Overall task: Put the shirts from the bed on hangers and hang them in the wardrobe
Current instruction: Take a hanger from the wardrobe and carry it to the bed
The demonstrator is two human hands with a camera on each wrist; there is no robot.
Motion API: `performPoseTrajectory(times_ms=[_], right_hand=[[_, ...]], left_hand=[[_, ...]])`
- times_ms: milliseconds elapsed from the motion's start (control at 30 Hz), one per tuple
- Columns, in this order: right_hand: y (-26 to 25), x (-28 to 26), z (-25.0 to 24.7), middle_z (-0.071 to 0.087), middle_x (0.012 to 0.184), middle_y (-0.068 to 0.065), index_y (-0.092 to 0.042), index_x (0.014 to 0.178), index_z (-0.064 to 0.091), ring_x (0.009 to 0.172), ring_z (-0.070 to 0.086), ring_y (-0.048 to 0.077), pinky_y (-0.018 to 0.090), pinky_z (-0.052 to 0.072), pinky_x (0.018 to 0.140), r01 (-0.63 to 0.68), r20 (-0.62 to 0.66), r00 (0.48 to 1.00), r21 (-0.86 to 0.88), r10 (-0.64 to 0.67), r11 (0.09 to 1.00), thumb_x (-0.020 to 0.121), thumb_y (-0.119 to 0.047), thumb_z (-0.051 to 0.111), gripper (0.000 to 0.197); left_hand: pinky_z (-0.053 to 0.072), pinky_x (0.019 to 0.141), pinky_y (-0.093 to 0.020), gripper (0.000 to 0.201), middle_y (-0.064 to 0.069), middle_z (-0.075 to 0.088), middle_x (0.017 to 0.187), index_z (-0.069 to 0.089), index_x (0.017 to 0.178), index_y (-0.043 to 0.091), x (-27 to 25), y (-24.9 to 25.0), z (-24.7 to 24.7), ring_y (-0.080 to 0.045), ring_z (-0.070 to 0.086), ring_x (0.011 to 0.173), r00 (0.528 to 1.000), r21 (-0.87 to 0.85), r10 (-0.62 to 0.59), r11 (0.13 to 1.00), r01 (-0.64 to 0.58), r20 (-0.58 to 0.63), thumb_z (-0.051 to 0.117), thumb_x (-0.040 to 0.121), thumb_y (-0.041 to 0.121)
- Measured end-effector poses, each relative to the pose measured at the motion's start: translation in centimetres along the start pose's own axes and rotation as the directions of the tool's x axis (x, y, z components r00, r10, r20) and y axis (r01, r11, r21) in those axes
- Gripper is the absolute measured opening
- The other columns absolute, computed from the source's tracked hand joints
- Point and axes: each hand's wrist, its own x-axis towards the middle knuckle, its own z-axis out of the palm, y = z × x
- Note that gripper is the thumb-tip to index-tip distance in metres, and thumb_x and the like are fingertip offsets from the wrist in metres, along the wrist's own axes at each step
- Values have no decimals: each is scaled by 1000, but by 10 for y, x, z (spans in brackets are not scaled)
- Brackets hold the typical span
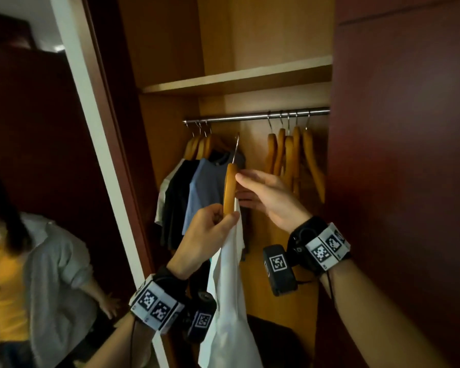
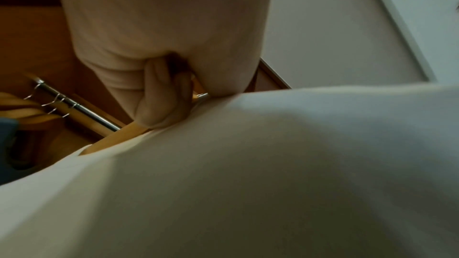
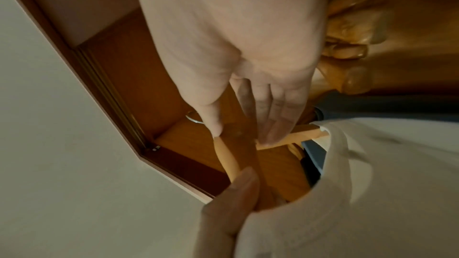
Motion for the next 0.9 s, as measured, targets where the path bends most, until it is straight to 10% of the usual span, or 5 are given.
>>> performPoseTrajectory(times_ms=[433,733,900], right_hand=[[26,178,3,40,165,1,-32,160,39,149,40,22,38,34,117,-102,-398,917,-290,-23,952,102,-43,67,66],[38,240,-15,31,170,2,-27,164,31,155,32,25,46,28,126,-268,-474,878,-361,72,893,98,-51,68,79],[41,266,-21,34,169,3,-26,164,32,153,35,24,45,28,126,-293,-482,871,-358,94,887,96,-53,70,83]], left_hand=[[30,47,-26,45,-7,43,67,57,99,-12,209,-87,-38,-21,37,57,986,-105,146,985,-137,80,61,104,33],[29,46,-23,42,-6,42,67,62,96,-7,295,-123,-38,-19,37,54,988,-159,128,981,-113,90,59,105,34],[40,66,-34,45,-9,52,81,61,106,-12,311,-113,-33,-19,49,71,981,-259,150,959,-115,120,57,105,32]])
